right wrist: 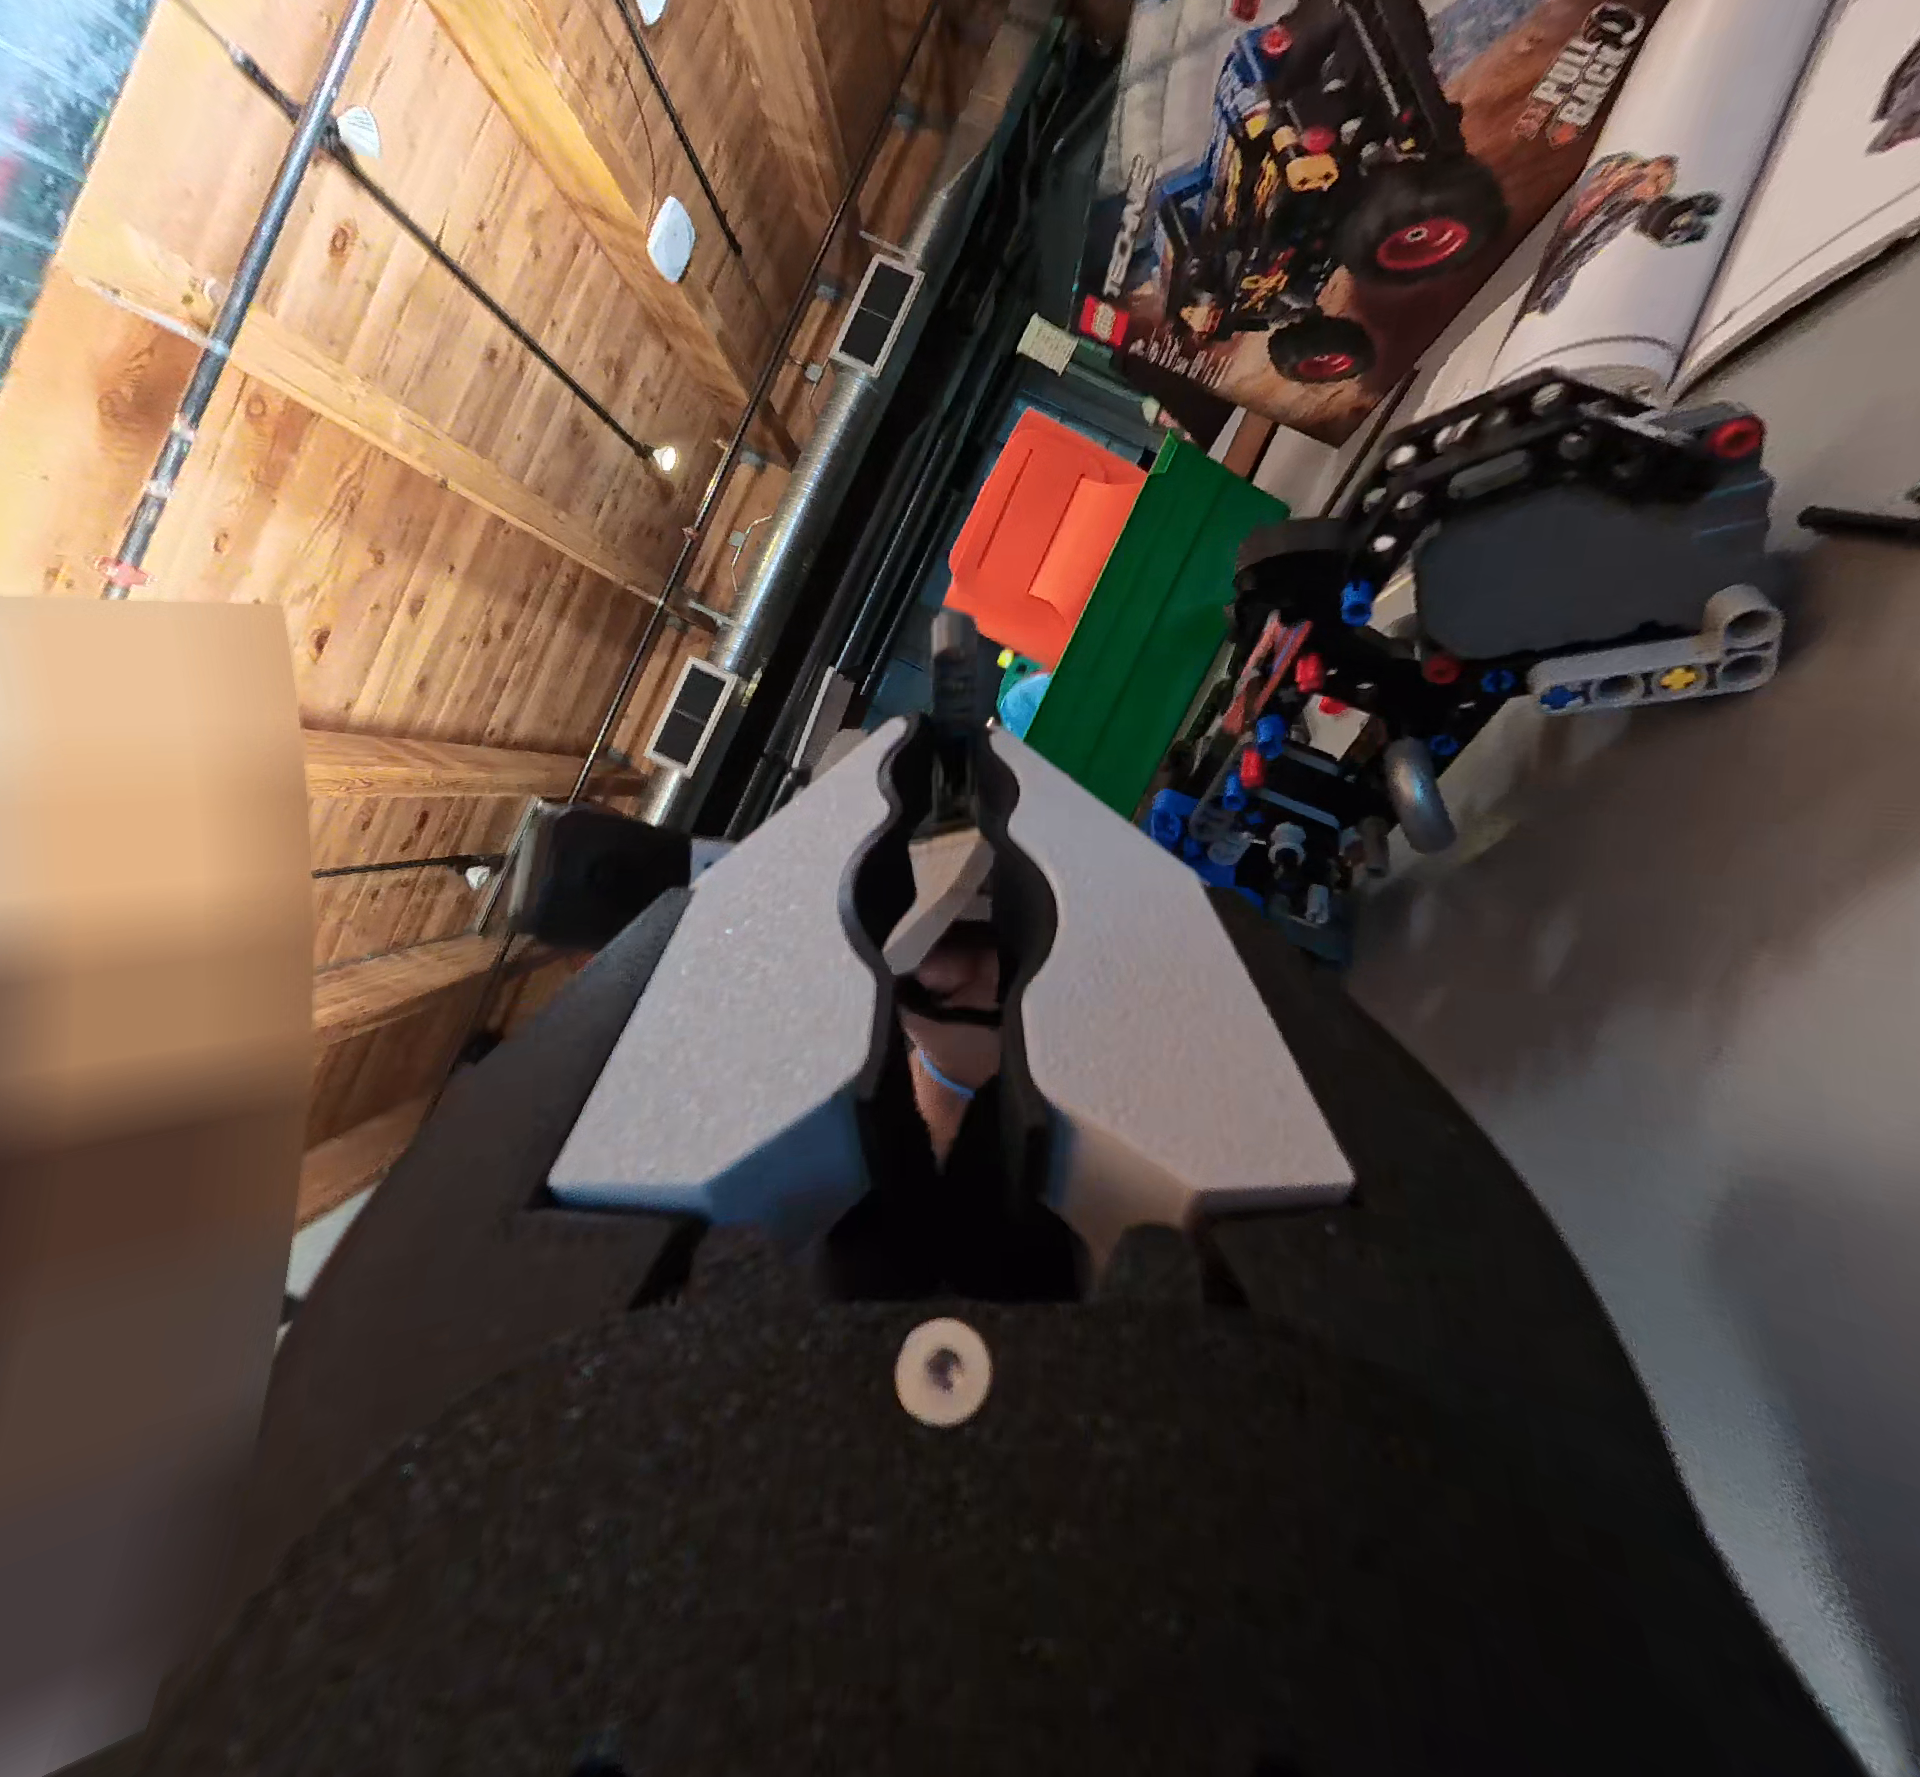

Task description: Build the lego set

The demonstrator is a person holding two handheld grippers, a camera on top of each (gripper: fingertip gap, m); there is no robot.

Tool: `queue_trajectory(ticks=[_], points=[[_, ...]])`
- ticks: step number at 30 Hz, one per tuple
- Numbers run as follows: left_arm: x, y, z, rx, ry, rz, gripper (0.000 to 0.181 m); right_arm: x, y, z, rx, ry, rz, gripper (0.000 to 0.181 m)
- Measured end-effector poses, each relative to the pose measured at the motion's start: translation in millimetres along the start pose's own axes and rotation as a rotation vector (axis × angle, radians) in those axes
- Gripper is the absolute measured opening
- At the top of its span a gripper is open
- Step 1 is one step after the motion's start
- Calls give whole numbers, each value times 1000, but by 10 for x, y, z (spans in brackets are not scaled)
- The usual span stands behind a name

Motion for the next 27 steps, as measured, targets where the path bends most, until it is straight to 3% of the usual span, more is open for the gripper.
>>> queue_trajectory(ticks=[3,5,11,15,27], points=[[26,-57,9,92,8,-43,5,37,-33,9,27,-69,28,9],[36,-89,17,160,21,-72,5,110,-14,92,153,-76,-33,8],[-2,-138,-68,209,-23,-65,5,232,15,151,921,-180,-442,38],[-37,-120,-116,273,-47,-67,5,135,-43,-10,1377,-169,-685,25],[-69,7,-113,297,-49,-76,5,67,-8,-47,1374,-174,-711,4]])
Point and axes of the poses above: each gripper's, where its closed fingertips meet, x back along the fingers, z out of its top, y = z × x across the jaws, the point moved 3 cm from there along x, back along the fingers, and after that the axes turned 3 degrees about -y, right-handed, at the moved point
